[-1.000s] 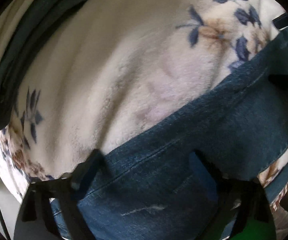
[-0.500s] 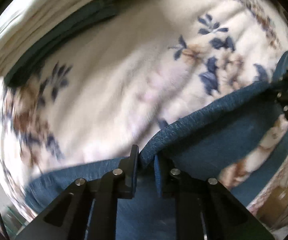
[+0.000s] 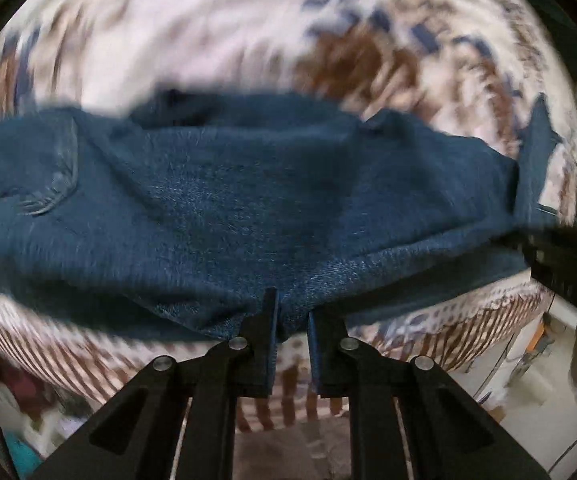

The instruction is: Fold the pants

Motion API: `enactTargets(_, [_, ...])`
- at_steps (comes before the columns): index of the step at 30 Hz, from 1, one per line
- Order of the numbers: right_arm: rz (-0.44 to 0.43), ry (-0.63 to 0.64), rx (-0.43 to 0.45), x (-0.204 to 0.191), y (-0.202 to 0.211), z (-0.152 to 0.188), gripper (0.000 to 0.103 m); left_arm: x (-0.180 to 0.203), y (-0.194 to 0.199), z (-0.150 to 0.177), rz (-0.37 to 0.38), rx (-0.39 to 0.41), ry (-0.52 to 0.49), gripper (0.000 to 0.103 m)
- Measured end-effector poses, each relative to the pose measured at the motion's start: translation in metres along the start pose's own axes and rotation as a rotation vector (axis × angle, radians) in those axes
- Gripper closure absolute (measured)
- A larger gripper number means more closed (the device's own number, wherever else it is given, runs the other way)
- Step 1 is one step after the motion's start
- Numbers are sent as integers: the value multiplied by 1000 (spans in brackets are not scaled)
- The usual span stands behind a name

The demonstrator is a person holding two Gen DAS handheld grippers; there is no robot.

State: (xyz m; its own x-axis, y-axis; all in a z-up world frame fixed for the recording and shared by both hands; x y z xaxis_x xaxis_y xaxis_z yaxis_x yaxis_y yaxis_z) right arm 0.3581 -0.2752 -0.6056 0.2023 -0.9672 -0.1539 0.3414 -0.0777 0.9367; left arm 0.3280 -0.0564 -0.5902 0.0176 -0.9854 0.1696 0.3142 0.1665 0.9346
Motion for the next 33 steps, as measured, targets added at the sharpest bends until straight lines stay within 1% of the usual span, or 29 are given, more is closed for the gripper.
enactTargets(3, [17, -28, -23, -11, -35, 27, 92, -5, -23, 5, -14, -2, 37, 93])
enactTargets(5, [30, -47, -18, -12, -52, 26, 92, -12, -32, 4, -22, -5, 48, 92])
enactTargets(7, [23, -85, -9, -10, -63, 28, 92, -15, -39, 3, -29, 2, 59, 92])
enactTargets(10, [23, -116, -3, -7, -66, 30, 92, -6, -41, 1, -55, 13, 60, 90])
enactTargets(11, [24, -117, -3, -12, -69, 30, 90, -4, -38, 1, -65, 11, 63, 90])
enactTargets(14, [19, -124, -1, -8, -53, 30, 88, 7, -19, 4, -105, 35, 57, 87])
enactTargets(15, [17, -131, 3, -5, -46, 25, 88, 12, -9, 4, -135, 60, 39, 82])
enactTargets(16, [10, -144, 10, -4, -41, 27, 87, 16, 0, 3, -169, 88, 24, 65])
enactTargets(17, [0, -158, 26, -2, -31, 29, 86, 19, 7, 3, -195, 109, 16, 51])
enactTargets(18, [-8, -170, 45, 0, -22, 31, 75, 24, 17, 1, -205, 133, 9, 20])
enactTargets(19, [-32, -184, 61, 1, -12, 32, 50, 28, 25, -1, -204, 155, 8, 9])
enactTargets(20, [-55, -197, 70, 2, -7, 34, 35, 31, 37, -3, -211, 190, 14, 9])
enactTargets(21, [-88, -214, 79, 4, 1, 35, 14, 34, 44, -5, -217, 211, 16, 9])
enactTargets(22, [-100, -228, 89, 7, 9, 38, 12, 38, 52, -8, -227, 231, 14, 9])
enactTargets(25, [-96, -276, 125, 24, 33, 39, 12, 46, 68, -12, -236, 273, 21, 9])
enactTargets(26, [-89, -309, 140, 34, 38, 42, 12, 47, 71, -16, -239, 284, 22, 9])
enactTargets(27, [-81, -356, 159, 48, 46, 42, 12, 42, 71, -19, -253, 296, 21, 9])
enactTargets(29, [-44, -439, 186, 77, 55, 38, 12, 49, 65, -33, -273, 308, 9, 9])
enactTargets(30, [-12, -490, 195, 97, 57, 37, 11, 37, 57, -33, -282, 314, 3, 9])
enactTargets(33, [19, -614, 234, 152, 53, 24, 12, 44, 44, -53, -297, 322, -5, 9])
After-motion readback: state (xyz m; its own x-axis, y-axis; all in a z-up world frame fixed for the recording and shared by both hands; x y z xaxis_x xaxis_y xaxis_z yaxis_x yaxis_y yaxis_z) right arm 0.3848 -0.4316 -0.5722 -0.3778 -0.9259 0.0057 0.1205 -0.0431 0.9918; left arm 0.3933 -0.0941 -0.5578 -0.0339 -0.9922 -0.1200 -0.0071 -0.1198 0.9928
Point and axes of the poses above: each gripper's, at about its wrist camera, not at the fingertips, and y roughly against the way its jaws point, x to its right, z to its underside, the point moved 6 cm from there along -y, roughly the way its jaws point
